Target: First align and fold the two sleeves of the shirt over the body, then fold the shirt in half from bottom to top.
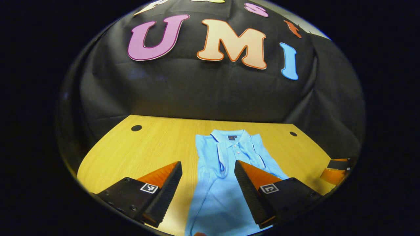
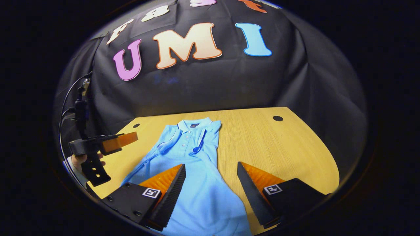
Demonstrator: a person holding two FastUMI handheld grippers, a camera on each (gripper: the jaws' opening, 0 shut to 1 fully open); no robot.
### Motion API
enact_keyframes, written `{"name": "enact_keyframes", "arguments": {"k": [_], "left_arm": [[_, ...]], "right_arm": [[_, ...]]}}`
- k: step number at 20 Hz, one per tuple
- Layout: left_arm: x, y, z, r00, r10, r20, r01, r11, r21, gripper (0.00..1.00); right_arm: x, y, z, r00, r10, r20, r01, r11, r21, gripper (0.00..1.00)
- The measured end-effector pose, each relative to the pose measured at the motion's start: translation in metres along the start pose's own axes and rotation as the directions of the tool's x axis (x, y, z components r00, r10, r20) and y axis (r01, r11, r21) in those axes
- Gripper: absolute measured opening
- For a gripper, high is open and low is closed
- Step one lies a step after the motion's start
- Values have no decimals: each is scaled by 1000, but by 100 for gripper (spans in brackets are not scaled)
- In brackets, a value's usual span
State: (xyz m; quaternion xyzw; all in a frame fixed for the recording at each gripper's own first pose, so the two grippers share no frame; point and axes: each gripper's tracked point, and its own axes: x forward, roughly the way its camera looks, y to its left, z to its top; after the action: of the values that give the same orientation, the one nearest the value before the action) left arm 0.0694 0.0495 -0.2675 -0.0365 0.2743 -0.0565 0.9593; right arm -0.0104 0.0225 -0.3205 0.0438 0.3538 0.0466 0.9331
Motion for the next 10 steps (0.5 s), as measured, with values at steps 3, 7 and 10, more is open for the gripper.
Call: {"name": "enact_keyframes", "arguments": {"k": [3,7,10], "left_arm": [[-54,2,-36,1000,-12,-23,13,999,29,96],[-113,7,-103,993,6,-116,-1,999,43,96],[-144,10,-149,982,37,-186,-36,999,7,96]], "right_arm": [[-28,-6,-30,1000,-6,-22,5,999,-50,94],[-54,-21,-75,997,-30,-74,23,995,-96,94],[-70,-33,-109,991,-47,-127,31,992,-121,98]]}}
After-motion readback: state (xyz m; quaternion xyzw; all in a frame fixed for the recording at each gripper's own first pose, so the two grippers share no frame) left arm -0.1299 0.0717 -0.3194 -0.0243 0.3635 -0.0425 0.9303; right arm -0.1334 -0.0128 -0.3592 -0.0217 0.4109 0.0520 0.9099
